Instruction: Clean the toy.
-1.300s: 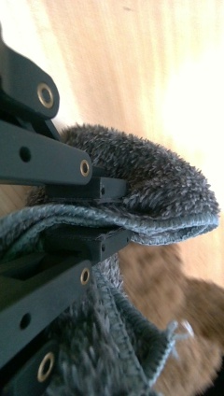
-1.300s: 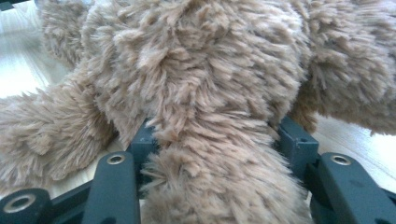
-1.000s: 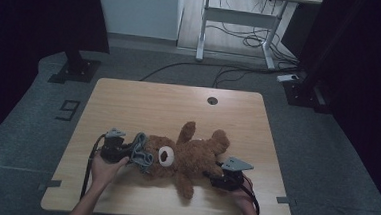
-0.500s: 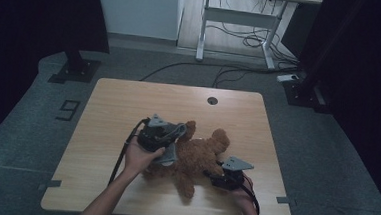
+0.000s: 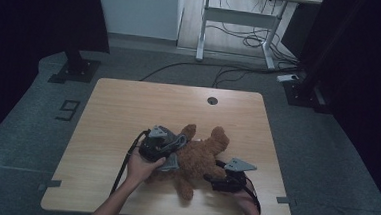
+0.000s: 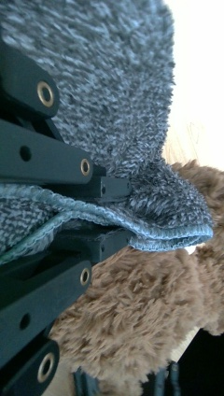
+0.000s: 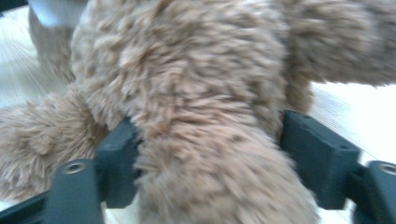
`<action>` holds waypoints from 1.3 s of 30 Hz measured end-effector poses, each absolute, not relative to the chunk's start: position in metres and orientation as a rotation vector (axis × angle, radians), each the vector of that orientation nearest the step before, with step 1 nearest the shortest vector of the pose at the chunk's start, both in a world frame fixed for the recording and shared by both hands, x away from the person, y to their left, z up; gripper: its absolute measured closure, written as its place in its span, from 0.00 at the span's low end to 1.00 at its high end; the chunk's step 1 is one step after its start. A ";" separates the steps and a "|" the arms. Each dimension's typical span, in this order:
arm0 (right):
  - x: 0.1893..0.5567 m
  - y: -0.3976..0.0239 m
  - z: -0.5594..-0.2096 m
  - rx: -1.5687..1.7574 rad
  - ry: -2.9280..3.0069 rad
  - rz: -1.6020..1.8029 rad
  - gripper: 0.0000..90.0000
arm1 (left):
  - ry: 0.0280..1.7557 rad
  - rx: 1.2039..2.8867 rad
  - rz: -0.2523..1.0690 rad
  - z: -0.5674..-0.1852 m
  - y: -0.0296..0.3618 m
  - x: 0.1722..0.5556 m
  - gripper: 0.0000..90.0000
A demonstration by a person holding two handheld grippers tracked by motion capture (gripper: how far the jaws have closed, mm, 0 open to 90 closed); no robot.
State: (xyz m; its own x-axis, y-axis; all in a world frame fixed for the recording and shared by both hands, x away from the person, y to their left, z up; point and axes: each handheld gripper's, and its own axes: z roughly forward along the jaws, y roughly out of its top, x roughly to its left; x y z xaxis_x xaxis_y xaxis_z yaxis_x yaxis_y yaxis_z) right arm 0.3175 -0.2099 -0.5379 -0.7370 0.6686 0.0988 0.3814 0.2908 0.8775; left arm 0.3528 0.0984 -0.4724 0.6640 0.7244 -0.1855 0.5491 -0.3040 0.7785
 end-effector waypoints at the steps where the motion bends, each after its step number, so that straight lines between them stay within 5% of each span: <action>1: 0.317 -0.213 -0.537 0.971 2.268 1.443 0.22 | 0.982 1.982 0.253 -0.475 0.099 0.349 0.86; 19: 0.337 -0.191 -0.521 1.086 2.369 1.501 0.06 | 0.913 1.905 0.302 -0.490 0.105 0.309 0.87; 27: 0.338 -0.180 -0.520 1.014 2.374 1.461 0.60 | 0.919 1.876 0.330 -0.492 0.109 0.307 0.87; 39: 0.354 -0.166 -0.512 0.916 2.175 1.398 0.69 | 0.958 1.807 0.374 -0.487 0.112 0.339 0.86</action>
State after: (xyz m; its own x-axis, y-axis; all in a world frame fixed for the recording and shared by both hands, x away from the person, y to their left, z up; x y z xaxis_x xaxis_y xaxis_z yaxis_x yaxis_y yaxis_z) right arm 0.3544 -0.1657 -0.5120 -0.7074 0.7065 0.0196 0.3114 0.2866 0.9060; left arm 0.3386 0.1118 -0.4868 0.6367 0.7521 -0.1701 0.4383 -0.1715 0.8823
